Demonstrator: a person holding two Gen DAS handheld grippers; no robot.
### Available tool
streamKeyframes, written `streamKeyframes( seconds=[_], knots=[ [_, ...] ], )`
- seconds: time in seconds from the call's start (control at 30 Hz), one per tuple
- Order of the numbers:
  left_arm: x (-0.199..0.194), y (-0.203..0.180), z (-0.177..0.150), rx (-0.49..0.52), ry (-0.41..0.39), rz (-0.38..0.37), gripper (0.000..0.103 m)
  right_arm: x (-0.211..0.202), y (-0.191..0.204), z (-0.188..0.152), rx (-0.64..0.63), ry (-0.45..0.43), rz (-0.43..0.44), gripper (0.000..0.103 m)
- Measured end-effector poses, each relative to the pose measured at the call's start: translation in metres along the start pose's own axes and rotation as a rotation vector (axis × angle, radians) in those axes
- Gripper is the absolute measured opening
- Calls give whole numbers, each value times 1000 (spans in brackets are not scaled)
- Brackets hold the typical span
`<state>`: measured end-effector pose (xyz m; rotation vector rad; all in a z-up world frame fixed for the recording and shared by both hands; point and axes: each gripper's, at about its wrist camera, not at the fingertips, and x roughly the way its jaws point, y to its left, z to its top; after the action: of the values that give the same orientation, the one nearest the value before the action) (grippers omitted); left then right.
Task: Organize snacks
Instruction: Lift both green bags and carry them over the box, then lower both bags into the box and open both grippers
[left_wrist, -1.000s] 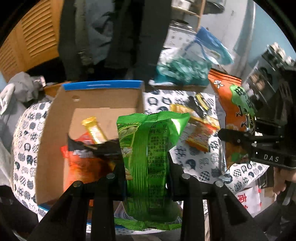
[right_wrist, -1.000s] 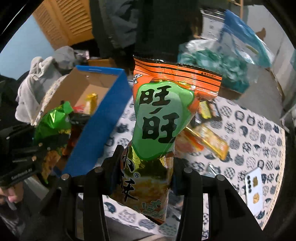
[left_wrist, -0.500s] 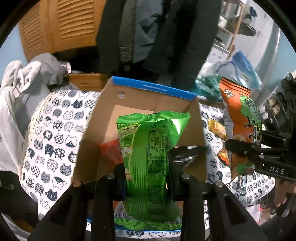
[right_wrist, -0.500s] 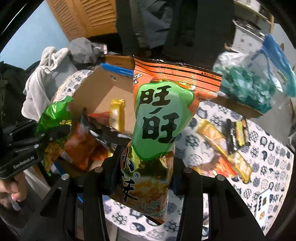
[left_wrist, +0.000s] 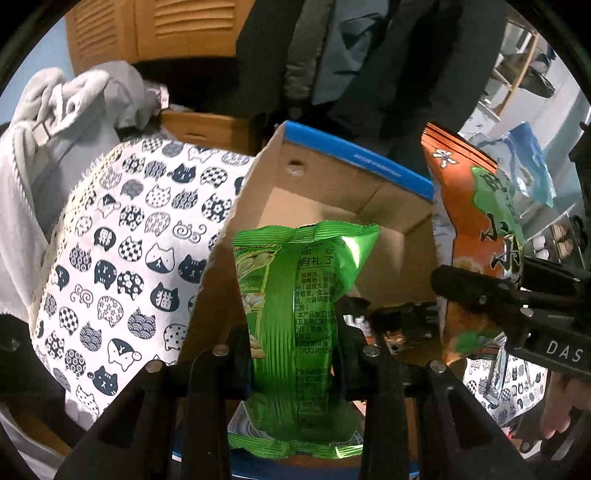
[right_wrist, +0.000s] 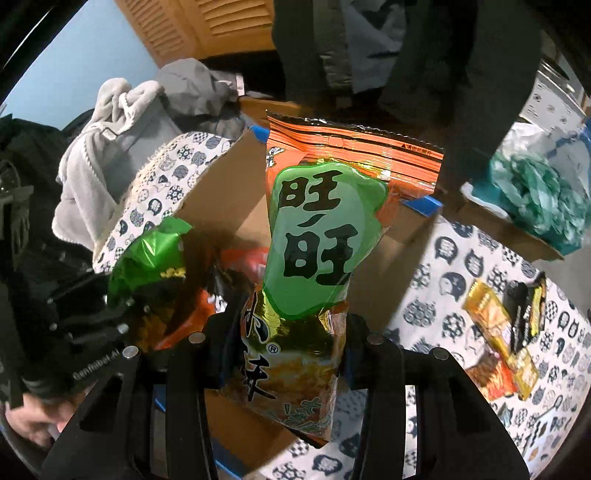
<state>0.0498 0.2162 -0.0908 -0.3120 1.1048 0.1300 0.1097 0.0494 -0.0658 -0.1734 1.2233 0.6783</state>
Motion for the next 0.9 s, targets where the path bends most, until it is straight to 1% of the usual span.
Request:
streamKeyframes(
  seconds=[0.17,0.3,0.47,0.57,0.63,0.67,0.7,0.73,0.77,0.8,0.87,0.9],
  knots=[
    [8,7,-1,-17,13,1,32,25,11,5,-3,52,30,42],
    [16,8,-2,-20,39,-5,32,42,17,6,-12,97,44,42],
    [22,10,-4,-16,62,13,33,52,19,7,-16,121,54,44],
    [23,12,-5,-25,69,15,34,56,19,8,0,131,75,46],
    [21,13,-5,-28,68,20,43,56,21,9,-1,129,71,49],
    [20,13,-5,-28,65,25,46,54,22,9,-1,124,64,56],
    [17,14,-5,-29,57,30,52,52,22,9,-2,118,61,63],
    [13,14,-5,-30,46,38,55,49,21,9,-2,107,56,66],
    [10,14,-5,-31,36,39,56,45,20,9,2,99,49,70],
    [6,14,-5,-33,27,33,56,42,19,9,6,91,42,72],
    [0,13,-5,-34,18,23,58,33,15,8,15,79,40,73],
    [-3,11,-5,-31,12,21,61,31,15,8,17,75,37,74]
  ],
)
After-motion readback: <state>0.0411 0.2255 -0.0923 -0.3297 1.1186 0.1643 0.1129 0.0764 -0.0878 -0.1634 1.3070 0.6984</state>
